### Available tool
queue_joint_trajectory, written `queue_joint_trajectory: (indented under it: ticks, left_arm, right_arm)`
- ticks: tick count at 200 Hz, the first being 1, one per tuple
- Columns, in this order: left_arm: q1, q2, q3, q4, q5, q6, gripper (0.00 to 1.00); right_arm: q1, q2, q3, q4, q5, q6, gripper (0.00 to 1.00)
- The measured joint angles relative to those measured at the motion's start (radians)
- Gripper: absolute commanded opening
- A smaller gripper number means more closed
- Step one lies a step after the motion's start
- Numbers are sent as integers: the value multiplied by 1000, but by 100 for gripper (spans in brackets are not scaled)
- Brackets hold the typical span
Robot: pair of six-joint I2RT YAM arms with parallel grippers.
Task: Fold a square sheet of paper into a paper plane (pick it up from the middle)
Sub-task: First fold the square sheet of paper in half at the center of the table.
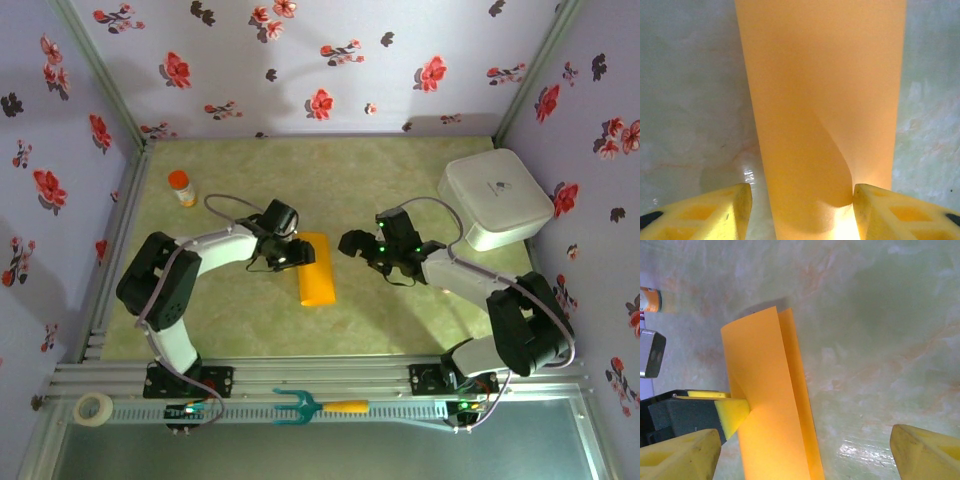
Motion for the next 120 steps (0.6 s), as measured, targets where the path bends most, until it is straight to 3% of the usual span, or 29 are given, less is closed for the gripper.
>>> queue_joint_trajectory:
  ticks: [120]
  left_arm:
    - [-2,48,43,-48,-3,18,63]
  right_arm:
    - [11,43,0,28,-27,16,84]
